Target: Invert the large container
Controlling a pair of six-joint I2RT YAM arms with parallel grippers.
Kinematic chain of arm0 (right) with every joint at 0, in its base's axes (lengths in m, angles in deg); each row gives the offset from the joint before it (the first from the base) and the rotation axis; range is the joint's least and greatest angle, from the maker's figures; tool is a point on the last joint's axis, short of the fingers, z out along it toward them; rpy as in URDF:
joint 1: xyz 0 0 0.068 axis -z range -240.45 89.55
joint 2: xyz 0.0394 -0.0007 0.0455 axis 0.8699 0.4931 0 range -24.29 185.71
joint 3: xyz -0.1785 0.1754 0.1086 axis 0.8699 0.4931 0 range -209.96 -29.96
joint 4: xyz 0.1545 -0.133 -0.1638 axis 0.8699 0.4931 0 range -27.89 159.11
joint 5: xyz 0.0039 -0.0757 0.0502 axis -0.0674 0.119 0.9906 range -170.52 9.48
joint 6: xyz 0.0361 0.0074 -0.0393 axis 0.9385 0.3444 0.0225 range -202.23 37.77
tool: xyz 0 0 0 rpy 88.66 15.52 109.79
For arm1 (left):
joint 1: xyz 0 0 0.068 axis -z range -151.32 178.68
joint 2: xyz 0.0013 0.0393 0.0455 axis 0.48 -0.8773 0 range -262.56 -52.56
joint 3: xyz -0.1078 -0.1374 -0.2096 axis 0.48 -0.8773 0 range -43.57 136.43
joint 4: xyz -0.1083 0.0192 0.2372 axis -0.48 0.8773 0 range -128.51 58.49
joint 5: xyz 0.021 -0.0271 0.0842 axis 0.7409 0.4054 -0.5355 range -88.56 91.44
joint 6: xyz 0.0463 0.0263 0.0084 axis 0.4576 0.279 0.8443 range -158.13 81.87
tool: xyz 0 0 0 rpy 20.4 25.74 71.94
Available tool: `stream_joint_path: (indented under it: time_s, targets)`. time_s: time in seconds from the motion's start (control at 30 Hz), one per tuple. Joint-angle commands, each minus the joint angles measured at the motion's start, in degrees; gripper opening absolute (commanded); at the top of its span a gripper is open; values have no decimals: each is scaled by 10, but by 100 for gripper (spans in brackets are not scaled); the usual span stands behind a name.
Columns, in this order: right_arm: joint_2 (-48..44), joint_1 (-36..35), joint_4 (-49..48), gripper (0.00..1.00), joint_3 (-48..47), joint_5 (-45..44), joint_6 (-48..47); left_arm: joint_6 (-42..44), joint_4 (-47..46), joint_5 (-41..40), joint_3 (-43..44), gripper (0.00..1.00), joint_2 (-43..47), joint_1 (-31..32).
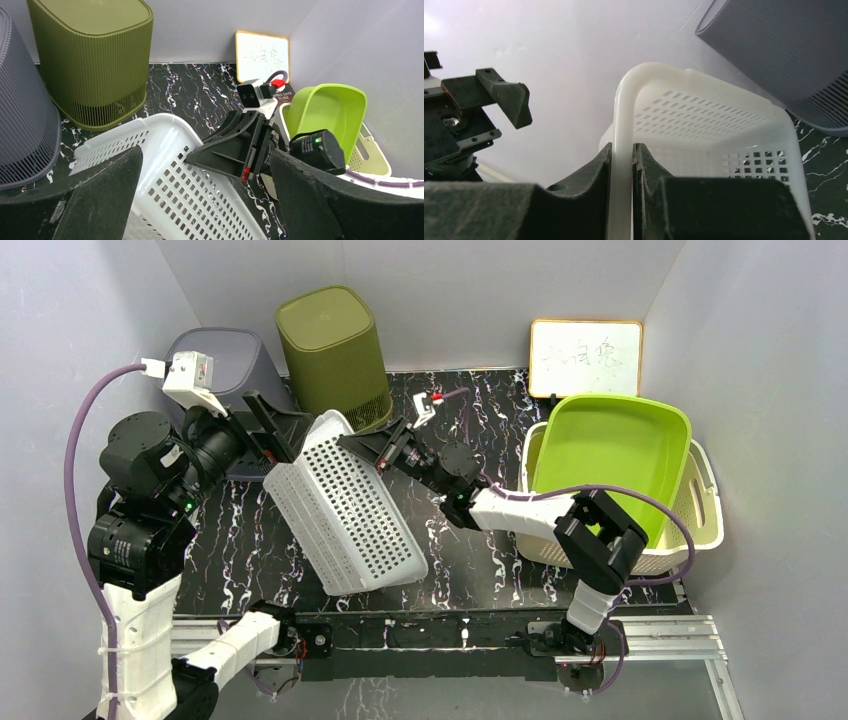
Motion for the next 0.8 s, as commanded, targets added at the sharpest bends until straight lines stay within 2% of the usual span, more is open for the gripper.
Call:
stream_joint_path:
  time_s: [0.0,0.07,0.43,0.6,0.77]
  targets:
    - [-2,0,-157,0,58,-106,46,7,9,-6,14,98,5,1]
    - [-12,0,-154,0,88,-136,43,7,9,-8,9,98,8,1]
    - [-94,1,19,0,187,-238,-68,1,-11,2,-30,98,21,1]
    - [-94,6,90,0,200,-296,-98,-4,-18,6,-49,98,28,1]
    - [-63,20,102,0,223,-312,-77,-3,-19,6,-64,98,33,1]
